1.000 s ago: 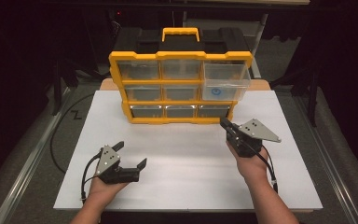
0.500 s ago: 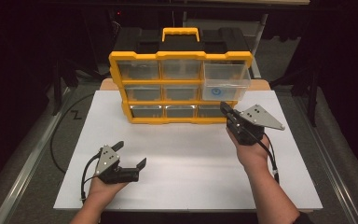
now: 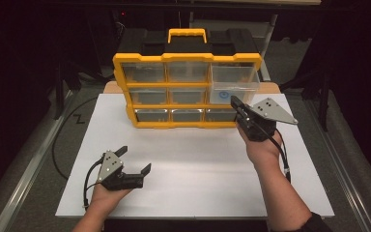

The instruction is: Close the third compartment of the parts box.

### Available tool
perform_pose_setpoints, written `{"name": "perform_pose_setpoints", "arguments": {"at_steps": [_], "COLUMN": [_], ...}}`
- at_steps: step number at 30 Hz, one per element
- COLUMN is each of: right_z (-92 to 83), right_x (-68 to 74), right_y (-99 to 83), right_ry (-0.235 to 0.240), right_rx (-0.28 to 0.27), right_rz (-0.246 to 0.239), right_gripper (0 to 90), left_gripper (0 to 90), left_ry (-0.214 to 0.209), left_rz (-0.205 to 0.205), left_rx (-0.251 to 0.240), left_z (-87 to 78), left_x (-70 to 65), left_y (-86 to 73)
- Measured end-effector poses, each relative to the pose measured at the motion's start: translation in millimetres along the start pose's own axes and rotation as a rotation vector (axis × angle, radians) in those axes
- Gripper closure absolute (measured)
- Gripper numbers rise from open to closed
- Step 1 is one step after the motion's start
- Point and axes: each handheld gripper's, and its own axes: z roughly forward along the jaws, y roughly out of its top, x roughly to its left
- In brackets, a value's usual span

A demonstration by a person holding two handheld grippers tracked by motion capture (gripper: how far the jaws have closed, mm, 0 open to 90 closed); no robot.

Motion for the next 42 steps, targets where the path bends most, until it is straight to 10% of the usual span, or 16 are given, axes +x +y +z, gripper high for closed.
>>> {"name": "perform_pose_setpoints", "arguments": {"at_steps": [42], "right_z": [6.5], "right_x": [-4.3], "right_y": [19.0], "right_ry": [-0.042], "right_rx": [-0.022], "right_rz": [-0.005], "right_gripper": [90.0], "left_gripper": [0.3], "left_ry": [0.002], "left_rz": [-0.021], "left_rx": [-0.015], "left_z": [-1.5], "left_x": [1.3], "left_y": [-0.6]}}
